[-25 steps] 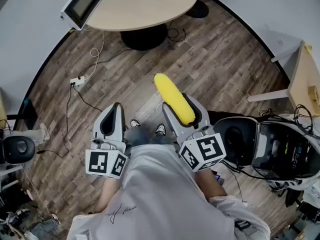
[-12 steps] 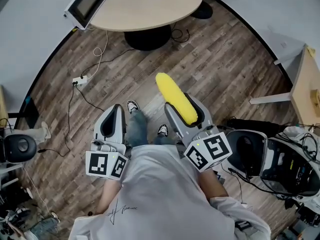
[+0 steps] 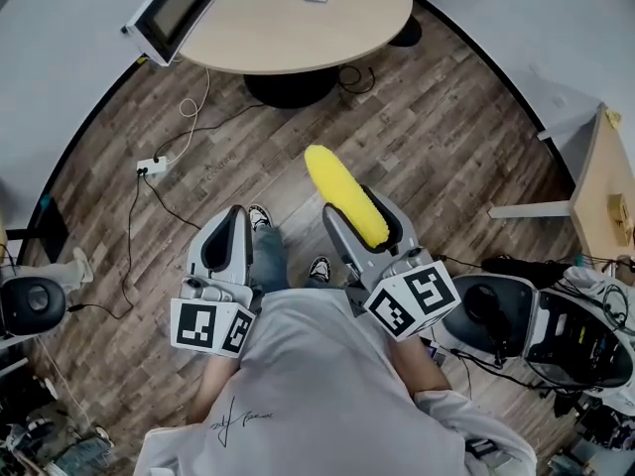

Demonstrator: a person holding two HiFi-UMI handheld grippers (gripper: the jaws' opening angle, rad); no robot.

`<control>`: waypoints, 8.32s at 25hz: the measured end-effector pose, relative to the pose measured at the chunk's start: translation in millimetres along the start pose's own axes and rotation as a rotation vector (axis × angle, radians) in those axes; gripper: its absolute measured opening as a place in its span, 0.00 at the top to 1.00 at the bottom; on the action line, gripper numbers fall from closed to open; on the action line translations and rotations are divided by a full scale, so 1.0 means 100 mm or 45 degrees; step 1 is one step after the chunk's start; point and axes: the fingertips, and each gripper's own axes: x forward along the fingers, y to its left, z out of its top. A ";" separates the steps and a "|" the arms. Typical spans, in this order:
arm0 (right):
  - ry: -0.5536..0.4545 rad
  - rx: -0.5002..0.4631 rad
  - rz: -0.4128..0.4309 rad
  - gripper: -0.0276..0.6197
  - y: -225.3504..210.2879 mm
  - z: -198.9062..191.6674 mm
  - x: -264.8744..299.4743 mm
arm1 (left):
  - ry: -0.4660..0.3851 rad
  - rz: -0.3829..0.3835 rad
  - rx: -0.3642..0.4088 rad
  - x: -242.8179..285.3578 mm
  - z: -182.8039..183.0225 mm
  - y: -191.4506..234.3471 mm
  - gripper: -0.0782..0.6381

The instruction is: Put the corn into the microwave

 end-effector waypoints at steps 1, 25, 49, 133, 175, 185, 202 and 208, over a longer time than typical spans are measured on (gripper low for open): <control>0.004 0.002 0.006 0.55 0.01 0.01 0.08 | -0.004 0.001 -0.003 0.04 0.02 0.06 0.91; 0.041 0.079 0.023 0.55 0.40 0.33 2.22 | -0.014 -0.092 -0.046 0.95 0.73 1.90 0.91; -0.007 0.065 -0.041 0.55 0.30 0.57 3.23 | -0.091 -0.189 -0.086 1.55 1.14 2.67 0.91; 0.143 0.111 -0.132 0.55 -2.02 1.24 6.25 | 0.119 -0.180 -0.093 4.68 1.43 3.89 0.91; 0.265 -0.054 -0.264 0.55 -2.79 0.87 7.46 | 0.268 -0.167 -0.148 4.73 1.22 4.28 0.91; 0.259 -0.052 -0.331 0.55 -3.03 0.87 7.68 | 0.266 -0.155 -0.133 4.75 1.24 4.30 0.91; 0.277 -0.087 -0.424 0.55 -3.32 0.81 8.01 | 0.292 -0.169 -0.135 4.72 1.16 4.31 0.91; 0.290 -0.113 -0.452 0.55 -3.41 0.79 8.12 | 0.298 -0.177 -0.124 4.71 1.15 4.32 0.91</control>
